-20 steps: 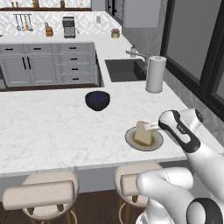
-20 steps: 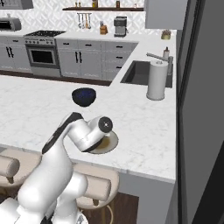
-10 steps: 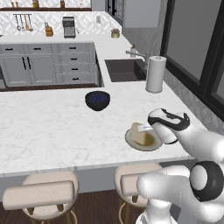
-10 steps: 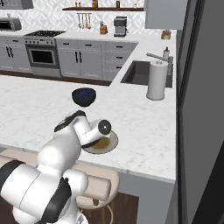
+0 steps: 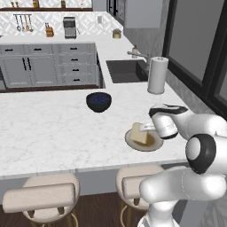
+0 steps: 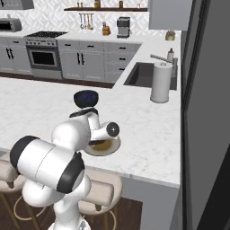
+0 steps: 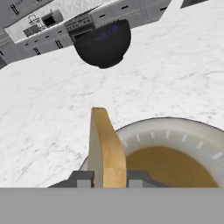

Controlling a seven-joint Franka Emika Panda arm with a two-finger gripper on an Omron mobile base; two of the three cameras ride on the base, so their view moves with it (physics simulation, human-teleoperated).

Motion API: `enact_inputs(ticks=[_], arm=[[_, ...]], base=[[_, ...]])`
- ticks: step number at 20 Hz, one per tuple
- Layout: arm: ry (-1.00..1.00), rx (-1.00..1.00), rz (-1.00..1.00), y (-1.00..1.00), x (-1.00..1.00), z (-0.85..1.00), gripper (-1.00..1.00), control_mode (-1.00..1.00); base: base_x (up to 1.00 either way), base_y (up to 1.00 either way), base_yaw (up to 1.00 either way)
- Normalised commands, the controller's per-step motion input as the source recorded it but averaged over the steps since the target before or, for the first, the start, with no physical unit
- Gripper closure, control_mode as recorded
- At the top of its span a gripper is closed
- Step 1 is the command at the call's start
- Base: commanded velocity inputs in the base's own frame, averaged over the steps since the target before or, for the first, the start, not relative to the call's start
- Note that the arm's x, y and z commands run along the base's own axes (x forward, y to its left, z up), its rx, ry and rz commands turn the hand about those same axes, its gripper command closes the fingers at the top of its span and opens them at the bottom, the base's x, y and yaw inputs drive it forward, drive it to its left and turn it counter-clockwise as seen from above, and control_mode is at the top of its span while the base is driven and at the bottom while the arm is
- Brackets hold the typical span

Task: Start the toaster. Once the lever pops up, take the bread to the plate on the dining counter.

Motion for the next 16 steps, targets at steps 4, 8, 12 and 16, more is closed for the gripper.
enact_inputs(ticks=[4,8,12,16], arm=[[0.0,0.0,0.0,-0.09,0.01,-0.26,1.0,-1.0],[0.0,0.0,0.0,-0.03,-0.13,-0.2,-1.0,-1.0],[0.0,0.0,0.0,-0.19,0.03,0.0,-1.0,-1.0],[0.01,-0.06,0.0,-0.35,0.0,0.07,-1.0,-1.0]], base=[[0.0,0.0,0.0],[0.0,0.0,0.0],[0.0,0.0,0.0],[0.0,0.0,0.0]])
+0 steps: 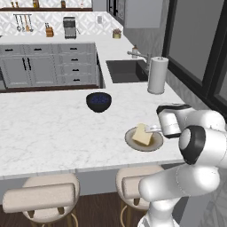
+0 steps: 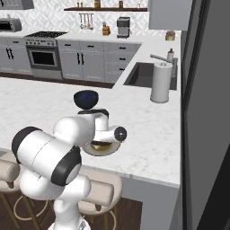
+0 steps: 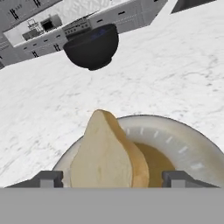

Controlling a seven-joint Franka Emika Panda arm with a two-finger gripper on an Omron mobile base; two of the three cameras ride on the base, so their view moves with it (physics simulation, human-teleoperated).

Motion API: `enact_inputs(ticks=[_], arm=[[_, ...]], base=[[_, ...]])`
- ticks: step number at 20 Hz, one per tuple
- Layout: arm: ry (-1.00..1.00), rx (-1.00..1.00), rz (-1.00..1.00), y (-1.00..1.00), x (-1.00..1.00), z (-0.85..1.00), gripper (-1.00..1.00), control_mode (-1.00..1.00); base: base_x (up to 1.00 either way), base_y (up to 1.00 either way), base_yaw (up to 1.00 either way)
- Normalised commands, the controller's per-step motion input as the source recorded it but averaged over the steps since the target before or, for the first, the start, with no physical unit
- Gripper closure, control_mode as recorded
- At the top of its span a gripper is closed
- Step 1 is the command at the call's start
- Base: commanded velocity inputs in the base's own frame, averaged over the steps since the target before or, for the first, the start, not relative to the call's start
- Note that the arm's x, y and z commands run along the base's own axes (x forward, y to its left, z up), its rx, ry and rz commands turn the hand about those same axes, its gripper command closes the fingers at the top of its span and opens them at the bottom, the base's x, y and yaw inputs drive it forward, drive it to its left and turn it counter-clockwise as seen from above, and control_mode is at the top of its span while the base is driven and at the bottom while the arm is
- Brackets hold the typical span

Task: Start the toaster. Once the lever pops up, take the bread to the plate on the dining counter.

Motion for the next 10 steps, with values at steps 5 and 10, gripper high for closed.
enact_inputs(ticks=[5,10], arm=[[0.03,-0.21,0.0,-0.04,0.0,0.23,-1.0,-1.0],[0.11,-0.26,0.0,0.17,0.0,0.33,-1.0,-1.0]], base=[[0.0,0.0,0.0],[0.0,0.0,0.0]])
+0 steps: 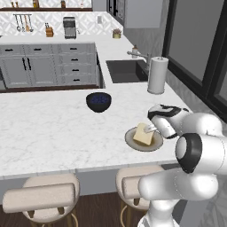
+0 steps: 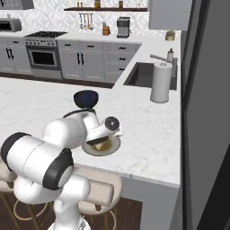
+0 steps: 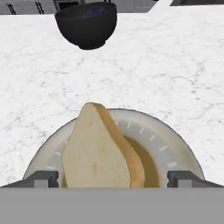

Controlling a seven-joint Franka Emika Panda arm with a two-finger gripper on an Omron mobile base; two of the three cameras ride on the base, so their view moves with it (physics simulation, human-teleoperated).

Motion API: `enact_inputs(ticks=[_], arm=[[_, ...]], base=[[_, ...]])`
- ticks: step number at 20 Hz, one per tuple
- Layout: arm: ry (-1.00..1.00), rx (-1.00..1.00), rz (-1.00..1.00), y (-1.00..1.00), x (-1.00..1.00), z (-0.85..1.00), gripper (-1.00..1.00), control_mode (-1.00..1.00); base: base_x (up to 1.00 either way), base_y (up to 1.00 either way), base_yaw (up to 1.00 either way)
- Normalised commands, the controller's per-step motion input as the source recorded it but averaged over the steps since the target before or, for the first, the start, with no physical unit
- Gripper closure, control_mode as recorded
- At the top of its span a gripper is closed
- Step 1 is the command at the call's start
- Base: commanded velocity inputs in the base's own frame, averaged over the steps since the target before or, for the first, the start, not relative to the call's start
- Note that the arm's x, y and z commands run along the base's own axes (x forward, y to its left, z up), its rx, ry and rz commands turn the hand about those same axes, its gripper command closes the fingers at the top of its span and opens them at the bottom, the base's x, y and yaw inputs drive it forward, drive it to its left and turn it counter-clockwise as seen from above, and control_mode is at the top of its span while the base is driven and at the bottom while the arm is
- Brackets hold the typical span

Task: Start the toaster. Once the lever pops up, take the bread to the plate on the dining counter.

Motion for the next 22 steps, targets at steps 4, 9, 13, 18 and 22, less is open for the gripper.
enact_inputs(ticks=[4,9,13,18,22], arm=[[0.2,-0.18,0.0,0.01,0.0,0.22,-1.0,-1.0],[0.14,-0.07,0.0,-0.21,0.01,0.43,-1.0,-1.0],[0.12,-0.02,0.0,-0.32,0.0,0.4,-1.0,-1.0],[0.03,-0.01,0.0,0.03,-0.2,0.3,-1.0,-1.0],[-0.03,0.0,-0.1,0.74,-0.76,0.04,-1.0,-1.0]], base=[[0.0,0.0,0.0],[0.0,0.0,0.0],[0.0,0.0,0.0],[0.0,0.0,0.0],[0.0,0.0,0.0]])
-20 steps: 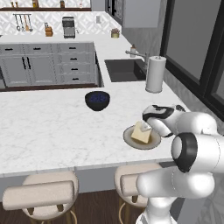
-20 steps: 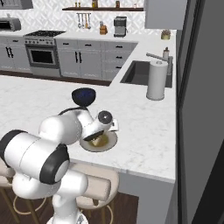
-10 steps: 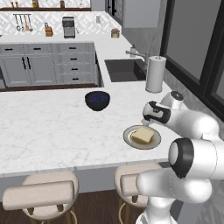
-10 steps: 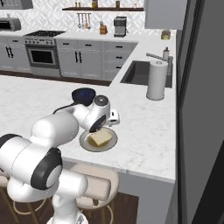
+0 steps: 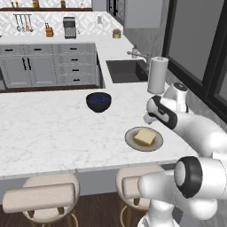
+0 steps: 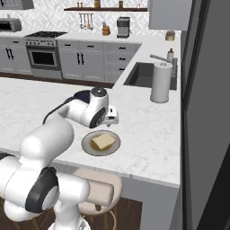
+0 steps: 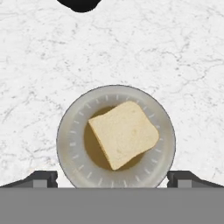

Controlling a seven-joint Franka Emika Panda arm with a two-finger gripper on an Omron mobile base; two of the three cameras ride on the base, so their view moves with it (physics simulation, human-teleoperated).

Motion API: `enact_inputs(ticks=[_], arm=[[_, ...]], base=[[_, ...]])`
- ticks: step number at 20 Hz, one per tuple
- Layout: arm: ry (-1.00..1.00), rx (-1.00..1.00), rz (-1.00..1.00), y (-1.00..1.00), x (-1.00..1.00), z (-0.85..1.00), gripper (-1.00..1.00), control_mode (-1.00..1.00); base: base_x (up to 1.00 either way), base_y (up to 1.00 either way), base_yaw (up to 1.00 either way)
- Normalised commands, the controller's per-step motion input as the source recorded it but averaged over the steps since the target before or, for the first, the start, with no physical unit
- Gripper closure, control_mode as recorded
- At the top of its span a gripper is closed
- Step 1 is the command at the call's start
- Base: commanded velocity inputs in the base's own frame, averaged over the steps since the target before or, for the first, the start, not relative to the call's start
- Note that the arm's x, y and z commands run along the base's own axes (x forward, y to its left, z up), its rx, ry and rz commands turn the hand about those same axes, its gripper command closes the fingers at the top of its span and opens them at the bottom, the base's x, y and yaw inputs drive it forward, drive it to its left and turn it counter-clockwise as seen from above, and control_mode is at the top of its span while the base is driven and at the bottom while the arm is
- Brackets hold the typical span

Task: Start the toaster. Once the lever pops up, take the bread to the plate on the dining counter.

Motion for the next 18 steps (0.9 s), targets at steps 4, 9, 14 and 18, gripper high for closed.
enact_inputs(ticks=[4,9,14,18], arm=[[-0.05,-0.03,-0.23,0.48,-0.96,0.08,-1.0,-1.0],[-0.18,-0.06,-0.29,0.09,-1.0,0.13,-1.0,-1.0],[-0.19,0.0,-0.31,0.0,-1.0,0.21,-1.0,-1.0],[-0.25,0.0,-0.31,0.0,-1.0,0.18,-1.0,-1.0]], base=[[0.0,0.0,0.0],[0.0,0.0,0.0],[0.0,0.0,0.0],[0.0,0.0,0.0]])
